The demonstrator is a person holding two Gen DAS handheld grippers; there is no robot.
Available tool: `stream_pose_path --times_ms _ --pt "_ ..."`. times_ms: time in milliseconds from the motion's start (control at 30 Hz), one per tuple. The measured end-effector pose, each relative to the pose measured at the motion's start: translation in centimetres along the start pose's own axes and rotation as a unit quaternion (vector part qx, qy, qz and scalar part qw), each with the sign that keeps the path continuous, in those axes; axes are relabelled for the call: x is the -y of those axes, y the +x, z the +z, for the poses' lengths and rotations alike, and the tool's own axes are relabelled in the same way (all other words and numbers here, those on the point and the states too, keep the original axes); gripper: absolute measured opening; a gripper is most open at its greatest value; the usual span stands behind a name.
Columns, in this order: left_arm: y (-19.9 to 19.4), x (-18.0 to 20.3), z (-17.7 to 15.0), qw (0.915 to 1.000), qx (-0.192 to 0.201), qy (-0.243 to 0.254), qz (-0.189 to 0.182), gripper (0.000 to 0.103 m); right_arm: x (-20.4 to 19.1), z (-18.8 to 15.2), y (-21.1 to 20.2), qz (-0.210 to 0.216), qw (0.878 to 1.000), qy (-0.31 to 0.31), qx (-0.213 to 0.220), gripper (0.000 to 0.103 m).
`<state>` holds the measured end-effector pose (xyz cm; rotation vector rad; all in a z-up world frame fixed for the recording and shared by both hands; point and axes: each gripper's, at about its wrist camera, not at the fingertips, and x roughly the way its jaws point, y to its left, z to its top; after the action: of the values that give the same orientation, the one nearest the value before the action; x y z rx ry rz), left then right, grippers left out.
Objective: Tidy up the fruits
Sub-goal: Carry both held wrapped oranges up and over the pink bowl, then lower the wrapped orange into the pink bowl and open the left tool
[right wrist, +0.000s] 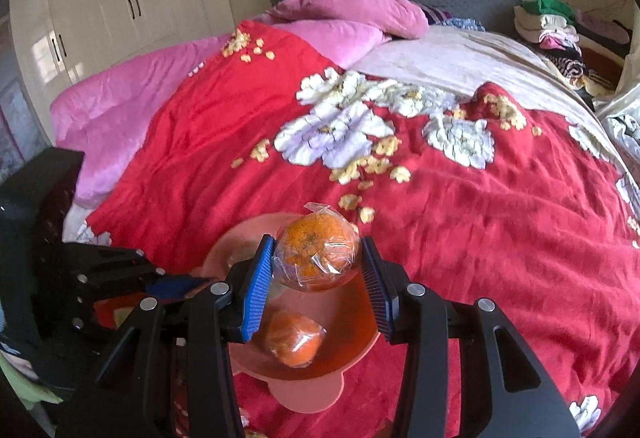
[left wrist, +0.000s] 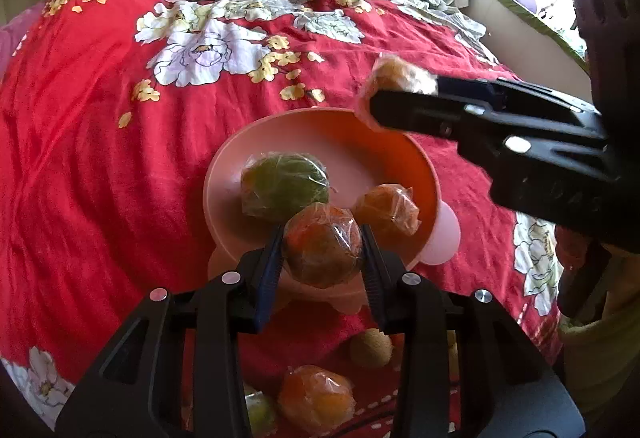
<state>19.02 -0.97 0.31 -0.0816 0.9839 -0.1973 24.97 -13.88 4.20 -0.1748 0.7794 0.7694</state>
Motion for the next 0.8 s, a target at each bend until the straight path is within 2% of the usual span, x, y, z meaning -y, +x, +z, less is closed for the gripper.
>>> stream_pose_path --times_ms 800 --pt "1.7 -0.5 -0.3 0.9998 -0.017 -0.001 0.005 0.029 0.1 -1.5 3.4 0.004 0.998 -0.021 -0.052 0.042"
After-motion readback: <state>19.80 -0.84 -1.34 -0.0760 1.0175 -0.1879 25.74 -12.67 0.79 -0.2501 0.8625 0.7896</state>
